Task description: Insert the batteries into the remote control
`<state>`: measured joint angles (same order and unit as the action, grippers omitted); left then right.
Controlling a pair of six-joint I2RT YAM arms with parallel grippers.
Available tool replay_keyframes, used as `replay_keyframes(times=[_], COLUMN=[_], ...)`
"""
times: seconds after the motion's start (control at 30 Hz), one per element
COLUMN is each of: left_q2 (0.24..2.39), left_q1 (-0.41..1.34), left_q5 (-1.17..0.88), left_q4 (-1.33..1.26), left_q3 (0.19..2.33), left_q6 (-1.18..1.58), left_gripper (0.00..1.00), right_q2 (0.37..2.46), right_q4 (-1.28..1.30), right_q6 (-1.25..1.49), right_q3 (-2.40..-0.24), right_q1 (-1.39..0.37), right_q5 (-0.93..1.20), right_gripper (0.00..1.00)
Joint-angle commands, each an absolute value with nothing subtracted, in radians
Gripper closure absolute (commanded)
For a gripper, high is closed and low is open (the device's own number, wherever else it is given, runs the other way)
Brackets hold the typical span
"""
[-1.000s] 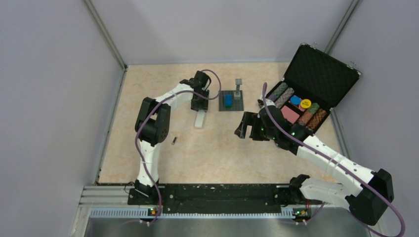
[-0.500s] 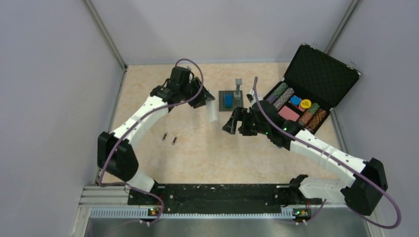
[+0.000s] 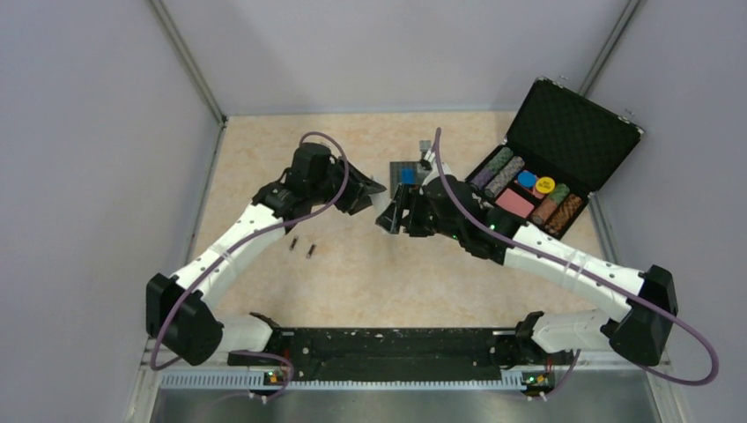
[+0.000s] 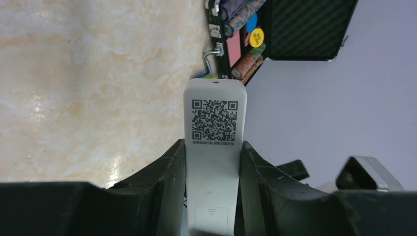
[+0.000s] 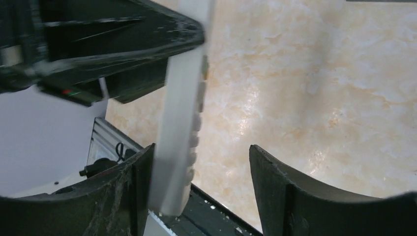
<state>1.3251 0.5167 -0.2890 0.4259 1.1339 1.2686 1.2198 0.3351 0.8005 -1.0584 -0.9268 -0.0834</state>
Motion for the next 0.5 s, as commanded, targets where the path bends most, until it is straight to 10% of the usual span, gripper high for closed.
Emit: replay_keyframes(times=[0.0, 0.47], left_q2=[1.278, 1.287], left_q1=[0.537, 0.572], left_q5=[-0.231, -0.224], left_q4=[0.385, 0.367], left_q3=[1.139, 1.122], left_q6=[1.339, 1.367], left_gripper=[1.0, 1.0], right_q2=[1.248, 1.229], right_q4=[0.369, 0.28], right_q6=[0.872, 0.903], right_q3=[-1.122, -1.075], right_q1=[-0.933, -0.933], right_q5=[-0.158, -0.145], right_gripper=[0.35, 0.84])
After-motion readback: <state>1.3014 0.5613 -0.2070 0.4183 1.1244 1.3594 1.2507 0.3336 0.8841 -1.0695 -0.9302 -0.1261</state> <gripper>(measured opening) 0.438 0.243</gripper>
